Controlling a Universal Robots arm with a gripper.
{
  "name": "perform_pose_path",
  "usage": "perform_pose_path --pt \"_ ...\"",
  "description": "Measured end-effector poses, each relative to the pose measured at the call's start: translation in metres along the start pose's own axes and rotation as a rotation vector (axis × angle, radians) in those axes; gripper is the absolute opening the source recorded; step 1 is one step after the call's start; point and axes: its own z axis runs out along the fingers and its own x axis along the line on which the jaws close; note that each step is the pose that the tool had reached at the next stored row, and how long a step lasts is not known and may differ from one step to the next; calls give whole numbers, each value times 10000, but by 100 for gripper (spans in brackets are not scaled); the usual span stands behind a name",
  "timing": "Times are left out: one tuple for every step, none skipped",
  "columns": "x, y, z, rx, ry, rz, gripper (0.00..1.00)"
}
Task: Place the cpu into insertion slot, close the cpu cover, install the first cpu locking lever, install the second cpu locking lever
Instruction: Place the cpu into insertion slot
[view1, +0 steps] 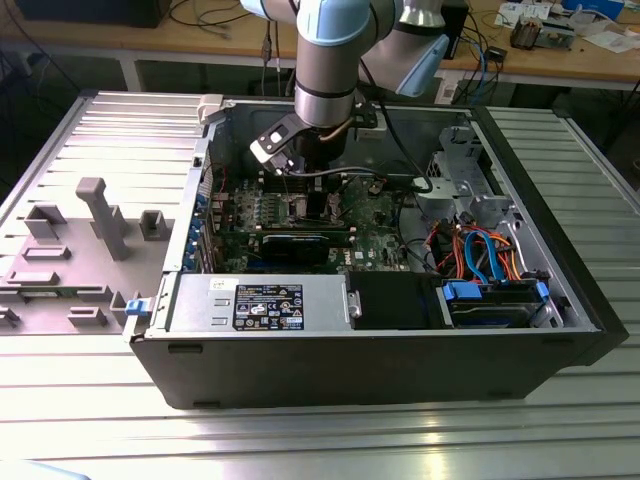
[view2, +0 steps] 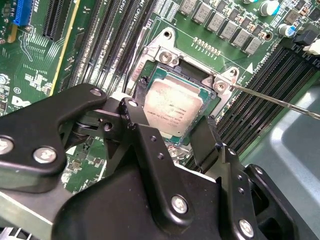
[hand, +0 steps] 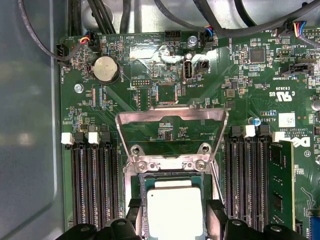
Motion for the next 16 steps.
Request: perform_pose_path --pt "0 0 0 0 1 0 62" --pt "2 0 1 -1 2 5 62" --pt "3 0 1 -2 3 16 62" --pt "3 0 -1 0 1 21 62" --pt "3 0 -1 -1 3 30 62" --pt "3 0 -1 -1 4 54 62" --pt "3 0 -1 -1 6 110 62" --pt "3 -1 1 -1 10 278 62" --pt "3 0 5 -2 14 333 62" --pt "3 0 9 -2 12 359 62" --pt "3 1 9 -2 1 359 62" --pt "3 1 10 -3 -8 359 62" --pt "3 1 9 -4 -10 359 62" --pt "3 1 10 -4 -10 358 62" --pt "3 1 10 -4 -10 354 62" --pt "3 1 10 -3 -10 336 62"
